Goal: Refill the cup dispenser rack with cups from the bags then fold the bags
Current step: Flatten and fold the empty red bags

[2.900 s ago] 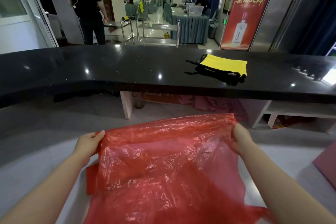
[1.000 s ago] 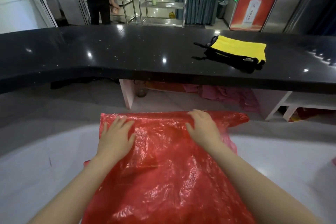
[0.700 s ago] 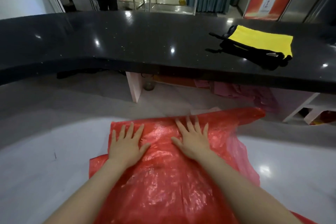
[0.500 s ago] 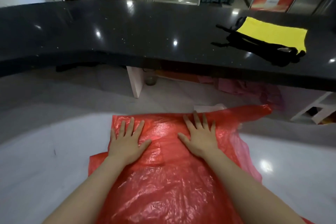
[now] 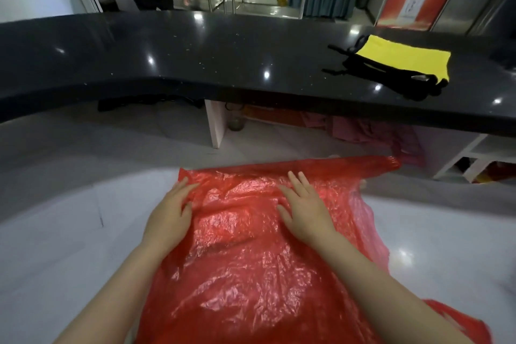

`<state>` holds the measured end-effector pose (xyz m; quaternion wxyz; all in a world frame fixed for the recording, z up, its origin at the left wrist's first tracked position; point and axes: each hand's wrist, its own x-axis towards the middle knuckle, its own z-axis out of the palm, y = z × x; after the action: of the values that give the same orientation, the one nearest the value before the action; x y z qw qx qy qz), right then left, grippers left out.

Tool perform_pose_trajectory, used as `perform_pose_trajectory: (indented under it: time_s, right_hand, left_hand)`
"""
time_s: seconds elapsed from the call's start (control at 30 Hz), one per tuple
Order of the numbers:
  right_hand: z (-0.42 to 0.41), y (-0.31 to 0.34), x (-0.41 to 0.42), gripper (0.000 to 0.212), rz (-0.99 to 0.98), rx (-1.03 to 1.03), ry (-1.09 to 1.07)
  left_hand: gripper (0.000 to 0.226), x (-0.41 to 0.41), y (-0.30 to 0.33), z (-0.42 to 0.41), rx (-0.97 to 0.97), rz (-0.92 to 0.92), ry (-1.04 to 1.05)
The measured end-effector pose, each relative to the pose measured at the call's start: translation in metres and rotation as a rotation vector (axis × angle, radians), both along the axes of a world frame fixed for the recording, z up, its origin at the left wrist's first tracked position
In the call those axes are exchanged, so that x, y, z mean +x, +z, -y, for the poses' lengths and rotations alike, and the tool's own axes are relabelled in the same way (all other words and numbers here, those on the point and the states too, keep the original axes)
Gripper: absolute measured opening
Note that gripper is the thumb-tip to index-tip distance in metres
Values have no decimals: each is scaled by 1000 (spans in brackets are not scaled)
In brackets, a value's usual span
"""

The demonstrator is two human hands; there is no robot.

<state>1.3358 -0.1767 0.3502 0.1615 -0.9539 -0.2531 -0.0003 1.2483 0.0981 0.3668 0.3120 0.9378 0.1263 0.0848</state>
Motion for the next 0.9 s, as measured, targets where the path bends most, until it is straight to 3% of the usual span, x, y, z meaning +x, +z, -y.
perform_pose_trajectory:
  time_s: [0.23, 0.4, 0.53, 0.7, 0.9]
  right_hand:
    - [-15, -5, -74, 56, -149, -51, -142]
    - [-15, -12, -104, 63, -156, -101, -186]
    - [-12, -17, -120, 62, -163, -83, -232]
    - [-8, -34, -139, 70, -213, -183, -276]
    - [2, -40, -139, 72, -184, -229, -301]
  left_hand:
    - [25, -78, -7, -7, -207, 125, 313]
    - [20, -102, -17, -6, -194, 50, 351]
    - [2, -123, -20, -10, -200, -60, 378]
    - [16, -135, -28, -5, -241, -158, 290]
    - [23, -145, -27, -7, -481, -121, 354]
